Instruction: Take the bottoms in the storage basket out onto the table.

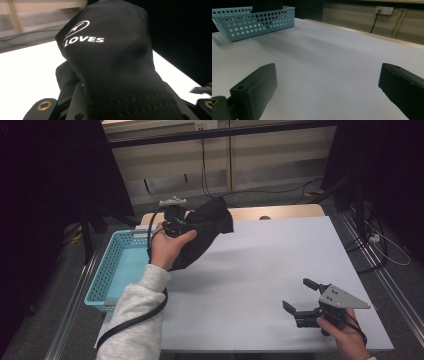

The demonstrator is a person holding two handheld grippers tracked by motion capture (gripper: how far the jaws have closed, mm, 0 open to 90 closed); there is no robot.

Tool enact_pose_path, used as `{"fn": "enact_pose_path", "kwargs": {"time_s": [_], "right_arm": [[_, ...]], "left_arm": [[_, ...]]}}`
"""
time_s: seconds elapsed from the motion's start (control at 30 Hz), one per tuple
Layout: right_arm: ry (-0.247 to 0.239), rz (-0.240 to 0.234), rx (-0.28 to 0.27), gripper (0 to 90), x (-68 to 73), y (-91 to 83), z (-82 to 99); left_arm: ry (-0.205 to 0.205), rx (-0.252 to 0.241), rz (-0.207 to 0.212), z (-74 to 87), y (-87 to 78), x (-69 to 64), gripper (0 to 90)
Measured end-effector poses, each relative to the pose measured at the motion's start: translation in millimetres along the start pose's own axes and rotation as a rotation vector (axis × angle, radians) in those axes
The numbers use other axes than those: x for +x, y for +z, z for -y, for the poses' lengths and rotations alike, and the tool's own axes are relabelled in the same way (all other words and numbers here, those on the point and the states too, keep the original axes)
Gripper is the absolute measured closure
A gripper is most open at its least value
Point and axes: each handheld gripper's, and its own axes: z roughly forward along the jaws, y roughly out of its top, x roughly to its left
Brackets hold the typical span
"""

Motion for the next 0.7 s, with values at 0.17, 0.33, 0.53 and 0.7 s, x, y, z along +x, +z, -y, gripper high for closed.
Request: {"fn": "enact_pose_path", "kwargs": {"time_s": [0.17, 0.33, 0.53, 0.7], "right_arm": [[-0.005, -0.002, 0.001, 1.0, 0.5, 0.1, 0.1], [-0.002, 0.003, 0.005, 1.1, -0.2, -0.7, 0.4], [-0.006, 0.009, 0.008, 1.0, -1.5, 0.6, 0.1], [-0.028, 0.001, 0.018, 1.0, 0.9, 3.8, -1.6]], "left_arm": [[0.003, -0.017, 0.087, 2.9, 17.7, -23.9, 68.3], [0.070, 0.044, -0.002, 27.7, 32.2, -20.4, 59.2], [0.094, 0.048, -0.080, 57.6, 34.2, -4.7, 24.1], [0.078, 0.072, -0.142, 80.5, 25.4, 11.0, 14.0]]}}
